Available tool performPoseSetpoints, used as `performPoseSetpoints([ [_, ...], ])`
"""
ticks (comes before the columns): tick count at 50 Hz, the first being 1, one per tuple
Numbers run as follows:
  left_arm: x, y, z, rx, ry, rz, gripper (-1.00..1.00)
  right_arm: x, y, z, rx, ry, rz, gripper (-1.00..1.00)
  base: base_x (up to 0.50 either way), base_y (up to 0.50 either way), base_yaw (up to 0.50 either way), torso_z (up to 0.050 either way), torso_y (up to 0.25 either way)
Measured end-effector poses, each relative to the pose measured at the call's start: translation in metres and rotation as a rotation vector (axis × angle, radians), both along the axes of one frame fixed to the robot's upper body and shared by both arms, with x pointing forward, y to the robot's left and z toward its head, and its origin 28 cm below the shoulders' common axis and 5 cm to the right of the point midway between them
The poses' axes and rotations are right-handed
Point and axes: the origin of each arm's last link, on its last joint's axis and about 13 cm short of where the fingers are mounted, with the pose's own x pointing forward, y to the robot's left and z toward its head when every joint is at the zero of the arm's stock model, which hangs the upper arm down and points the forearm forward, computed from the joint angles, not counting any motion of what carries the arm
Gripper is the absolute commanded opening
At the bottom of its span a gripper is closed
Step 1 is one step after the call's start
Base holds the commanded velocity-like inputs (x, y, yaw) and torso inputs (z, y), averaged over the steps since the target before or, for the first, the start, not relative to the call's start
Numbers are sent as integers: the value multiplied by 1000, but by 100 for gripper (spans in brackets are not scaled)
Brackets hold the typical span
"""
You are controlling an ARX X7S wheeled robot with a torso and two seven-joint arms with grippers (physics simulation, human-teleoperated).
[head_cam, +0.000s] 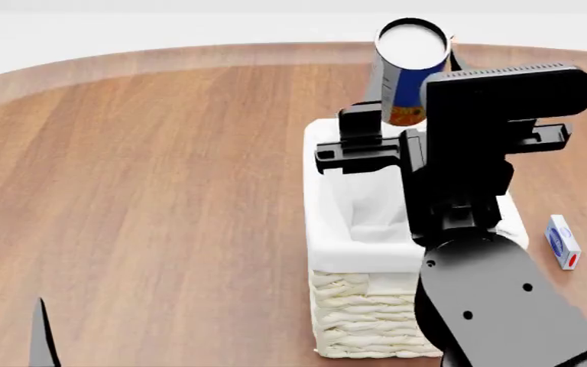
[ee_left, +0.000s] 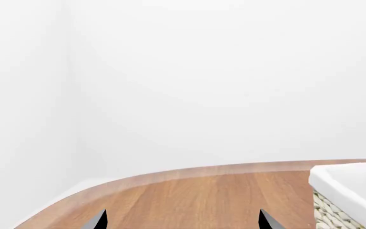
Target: Pick up the alphabet soup and put it in the basket.
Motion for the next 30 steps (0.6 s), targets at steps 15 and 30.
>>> performPoseSetpoints([
  [15, 1, 0, -1, 0, 5, 0, 100, 45, 0, 3, -11, 67, -62, -100, 0, 0, 0, 0, 1],
  [30, 1, 0, -2, 0, 6, 1, 100, 76, 2, 1, -7, 179, -98, -100, 0, 0, 0, 0, 1],
])
